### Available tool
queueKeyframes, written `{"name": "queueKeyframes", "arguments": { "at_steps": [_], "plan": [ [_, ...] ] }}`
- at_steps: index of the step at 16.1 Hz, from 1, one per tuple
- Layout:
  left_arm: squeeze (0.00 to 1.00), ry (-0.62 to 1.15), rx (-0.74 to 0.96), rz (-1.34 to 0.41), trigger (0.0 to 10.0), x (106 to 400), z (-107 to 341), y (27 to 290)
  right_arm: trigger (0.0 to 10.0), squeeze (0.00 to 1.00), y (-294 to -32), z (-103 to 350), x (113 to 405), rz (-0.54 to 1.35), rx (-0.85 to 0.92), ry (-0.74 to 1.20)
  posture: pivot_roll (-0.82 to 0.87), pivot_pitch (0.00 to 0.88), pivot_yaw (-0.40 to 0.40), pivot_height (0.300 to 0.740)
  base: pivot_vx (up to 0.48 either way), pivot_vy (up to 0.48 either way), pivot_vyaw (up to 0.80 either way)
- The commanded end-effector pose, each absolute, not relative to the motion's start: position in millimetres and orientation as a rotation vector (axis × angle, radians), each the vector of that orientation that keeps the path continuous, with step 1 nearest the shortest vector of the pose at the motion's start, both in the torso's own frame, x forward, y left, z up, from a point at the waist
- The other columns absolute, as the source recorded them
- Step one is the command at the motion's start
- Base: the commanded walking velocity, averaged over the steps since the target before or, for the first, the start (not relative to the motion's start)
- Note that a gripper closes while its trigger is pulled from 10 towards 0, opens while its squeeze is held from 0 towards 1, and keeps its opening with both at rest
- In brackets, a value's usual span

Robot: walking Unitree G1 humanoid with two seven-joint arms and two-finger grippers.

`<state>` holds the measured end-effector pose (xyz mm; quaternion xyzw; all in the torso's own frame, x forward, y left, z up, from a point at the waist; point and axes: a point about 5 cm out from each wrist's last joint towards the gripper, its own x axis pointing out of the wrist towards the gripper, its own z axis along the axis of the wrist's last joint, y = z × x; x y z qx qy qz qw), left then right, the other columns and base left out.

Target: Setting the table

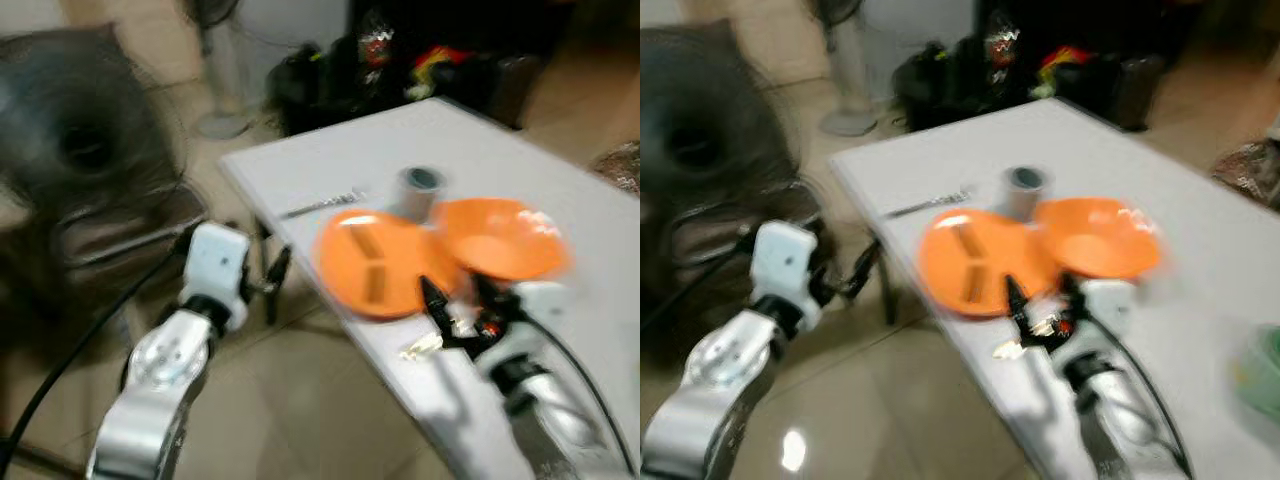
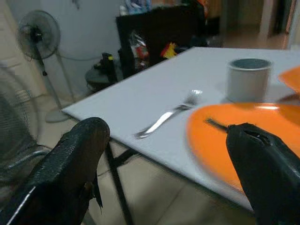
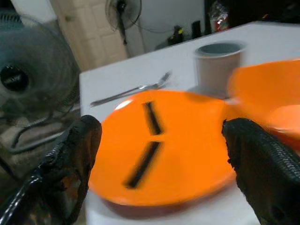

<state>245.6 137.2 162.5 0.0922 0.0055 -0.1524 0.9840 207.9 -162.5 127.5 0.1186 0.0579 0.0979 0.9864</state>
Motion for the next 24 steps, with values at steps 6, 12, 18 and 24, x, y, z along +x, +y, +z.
{"name": "queueKeyframes", "arguments": {
  "at_steps": [6,12,18,24],
  "plan": [
    [0.0,0.049,0.208,-0.287,10.0,250.2,155.3,143.2,10.0,1.0,-155.6,129.7,213.6,0.209,0.284,0.105,0.04,0.0,-0.02,0.74,0.0,0.289,0.8],
    [0.0,0.049,0.211,-0.268,10.0,249.8,155.0,147.9,10.0,1.0,-155.9,124.7,216.7,0.209,0.304,0.129,0.06,0.0,-0.035,0.74,0.0,0.284,0.8],
    [0.0,0.048,0.205,-0.257,10.0,249.5,155.8,149.8,10.0,1.0,-153.3,121.8,219.9,0.223,0.306,0.143,0.07,0.0,-0.039,0.74,0.0,0.281,0.8],
    [0.0,0.037,0.125,-0.236,10.0,249.2,157.7,149.0,10.0,0.0,-152.9,115.0,218.3,0.206,0.328,0.182,0.07,0.0,-0.035,0.74,0.0,0.0,0.13]
  ]
}}
